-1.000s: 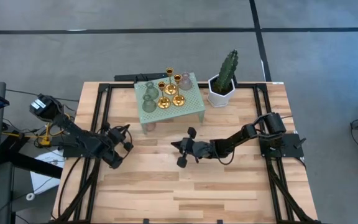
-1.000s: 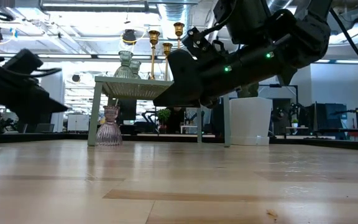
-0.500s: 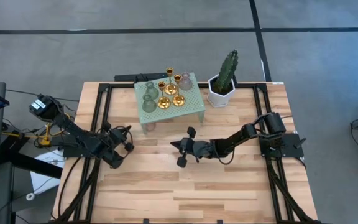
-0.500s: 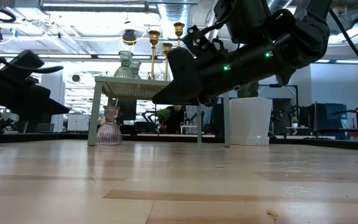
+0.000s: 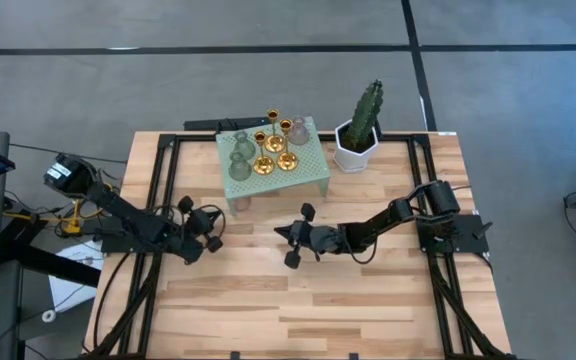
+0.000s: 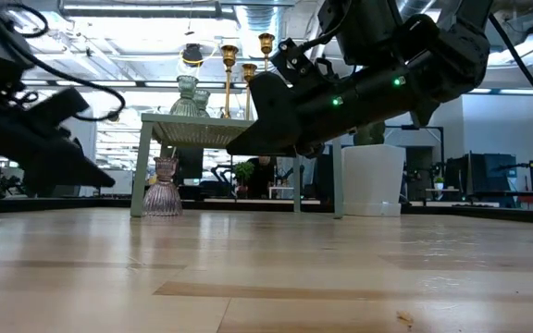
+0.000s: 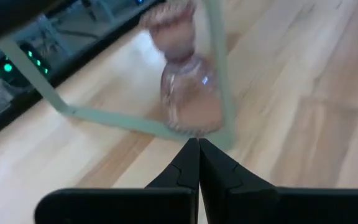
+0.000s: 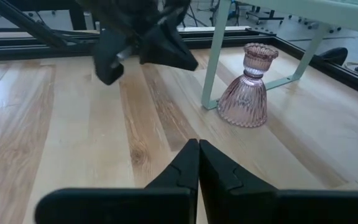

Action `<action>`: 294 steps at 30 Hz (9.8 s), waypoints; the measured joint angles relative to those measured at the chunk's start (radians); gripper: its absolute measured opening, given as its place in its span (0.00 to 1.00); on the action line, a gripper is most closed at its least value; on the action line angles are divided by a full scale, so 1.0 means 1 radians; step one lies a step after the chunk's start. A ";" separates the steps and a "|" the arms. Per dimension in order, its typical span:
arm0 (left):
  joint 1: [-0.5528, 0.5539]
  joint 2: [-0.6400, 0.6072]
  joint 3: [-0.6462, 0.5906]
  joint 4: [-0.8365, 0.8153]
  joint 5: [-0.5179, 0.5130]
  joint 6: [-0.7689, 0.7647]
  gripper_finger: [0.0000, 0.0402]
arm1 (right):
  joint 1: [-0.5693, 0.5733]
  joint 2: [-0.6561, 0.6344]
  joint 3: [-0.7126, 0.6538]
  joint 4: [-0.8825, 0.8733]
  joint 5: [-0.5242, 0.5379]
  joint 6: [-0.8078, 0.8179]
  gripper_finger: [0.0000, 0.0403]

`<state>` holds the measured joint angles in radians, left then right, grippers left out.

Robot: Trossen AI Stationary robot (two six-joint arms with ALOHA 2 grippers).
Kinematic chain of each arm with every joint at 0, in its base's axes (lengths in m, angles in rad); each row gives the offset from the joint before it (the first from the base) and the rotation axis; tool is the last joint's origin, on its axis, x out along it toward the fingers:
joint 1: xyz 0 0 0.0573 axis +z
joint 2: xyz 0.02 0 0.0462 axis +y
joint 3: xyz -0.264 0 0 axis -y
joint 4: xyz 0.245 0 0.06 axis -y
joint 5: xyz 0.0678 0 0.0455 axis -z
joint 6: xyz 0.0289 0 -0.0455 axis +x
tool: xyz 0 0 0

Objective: Pick & Place candle stick holders
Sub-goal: Put the pink glass candle holder on the shelf

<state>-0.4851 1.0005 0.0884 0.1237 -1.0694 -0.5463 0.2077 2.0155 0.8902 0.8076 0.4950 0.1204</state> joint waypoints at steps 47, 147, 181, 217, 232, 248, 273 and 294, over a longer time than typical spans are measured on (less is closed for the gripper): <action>1.066 -0.485 -0.082 0.150 1.230 0.592 0.00 | -0.007 0.000 0.000 -0.044 -0.001 0.003 0.00; 0.984 0.140 -0.082 0.839 1.410 0.541 0.00 | -0.198 0.297 0.316 0.058 -0.098 0.030 0.67; 0.984 0.140 -0.082 0.839 1.415 0.539 0.00 | -0.247 0.296 0.400 -0.002 -0.200 0.031 0.67; 0.982 0.139 -0.083 0.836 1.427 0.541 0.00 | -0.265 0.460 0.569 -0.029 -0.286 0.003 0.69; 0.982 0.139 -0.083 0.835 1.424 0.542 0.00 | -0.253 0.428 0.567 -0.111 -0.287 0.003 0.51; 0.982 0.139 -0.083 0.834 1.426 0.542 0.00 | -0.243 0.359 0.545 -0.210 -0.330 0.003 0.29; 0.982 0.139 -0.083 0.834 1.426 0.542 0.01 | -0.226 0.288 0.544 -0.435 -0.336 0.018 0.29; 1.003 0.139 -0.082 0.792 1.426 0.542 0.01 | -0.165 0.075 0.276 -0.439 -0.231 -0.063 0.28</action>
<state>0.5182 1.1397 0.0063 0.9156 0.3566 -0.0048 0.0429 2.0909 1.1661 0.3684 0.2636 0.0569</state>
